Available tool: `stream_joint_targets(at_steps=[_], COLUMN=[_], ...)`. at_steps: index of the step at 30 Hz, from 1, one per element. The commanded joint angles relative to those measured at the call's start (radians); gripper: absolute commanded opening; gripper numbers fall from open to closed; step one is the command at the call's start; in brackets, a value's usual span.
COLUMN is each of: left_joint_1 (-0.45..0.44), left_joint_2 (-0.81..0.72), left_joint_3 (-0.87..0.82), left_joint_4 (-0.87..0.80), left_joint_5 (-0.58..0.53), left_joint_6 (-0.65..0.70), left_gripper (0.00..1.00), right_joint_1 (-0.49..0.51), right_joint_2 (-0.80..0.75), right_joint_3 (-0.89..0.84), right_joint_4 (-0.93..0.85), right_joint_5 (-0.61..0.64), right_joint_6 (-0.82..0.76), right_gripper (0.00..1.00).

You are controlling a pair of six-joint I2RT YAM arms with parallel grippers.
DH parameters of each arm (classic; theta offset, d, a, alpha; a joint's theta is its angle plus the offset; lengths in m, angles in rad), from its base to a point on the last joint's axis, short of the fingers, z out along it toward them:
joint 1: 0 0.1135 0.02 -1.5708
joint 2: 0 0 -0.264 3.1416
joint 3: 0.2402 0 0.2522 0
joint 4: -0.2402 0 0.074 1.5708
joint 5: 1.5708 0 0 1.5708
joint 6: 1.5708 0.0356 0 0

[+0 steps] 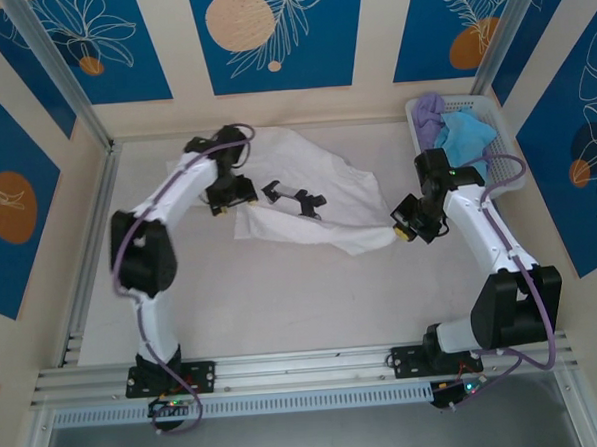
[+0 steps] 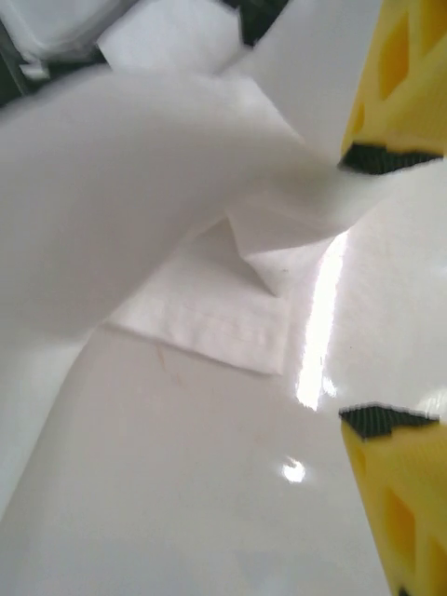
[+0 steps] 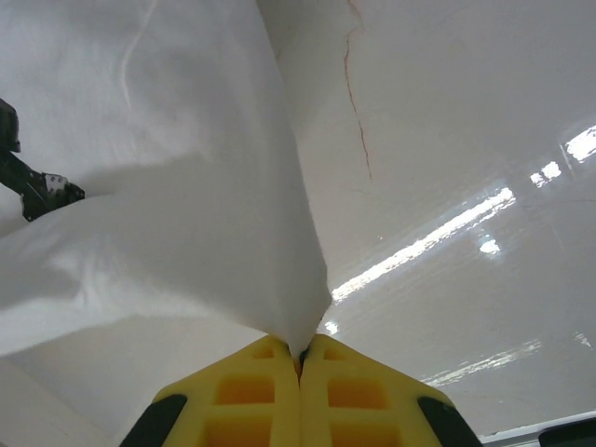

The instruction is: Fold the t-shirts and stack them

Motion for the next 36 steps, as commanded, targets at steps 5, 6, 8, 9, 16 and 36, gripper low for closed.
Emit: stream_joint_targets(at_steps=[5, 6, 8, 9, 16, 36], left_joint_1=[0.040, 0.042, 0.044, 0.043, 0.048, 0.050], left_joint_2=[-0.156, -0.162, -0.160, -0.150, -0.069, 0.147], left_joint_3=[-0.395, -0.425, -0.446, -0.444, -0.424, -0.265], left_joint_4=[0.275, 0.300, 0.306, 0.301, 0.318, 0.272], left_joint_5=[0.173, 0.181, 0.163, 0.163, 0.143, 0.010], left_joint_6=[-0.227, -0.246, -0.259, -0.255, -0.259, -0.140], left_gripper=[0.67, 0.68, 0.67, 0.64, 0.51, 0.01], right_joint_1=[-0.002, -0.001, -0.001, 0.000, 0.000, 0.001], right_joint_2=[0.001, 0.001, 0.001, 0.000, -0.023, -0.002], right_joint_3=[-0.050, -0.049, -0.052, -0.054, -0.081, -0.092], right_joint_4=[0.029, 0.030, 0.032, 0.031, 0.041, 0.034], right_joint_5=[-0.051, -0.051, -0.046, -0.043, -0.042, 0.005], right_joint_6=[-0.039, -0.040, -0.045, -0.047, -0.054, -0.099], right_gripper=[0.00, 0.00, 0.00, 0.00, 0.00, 0.00])
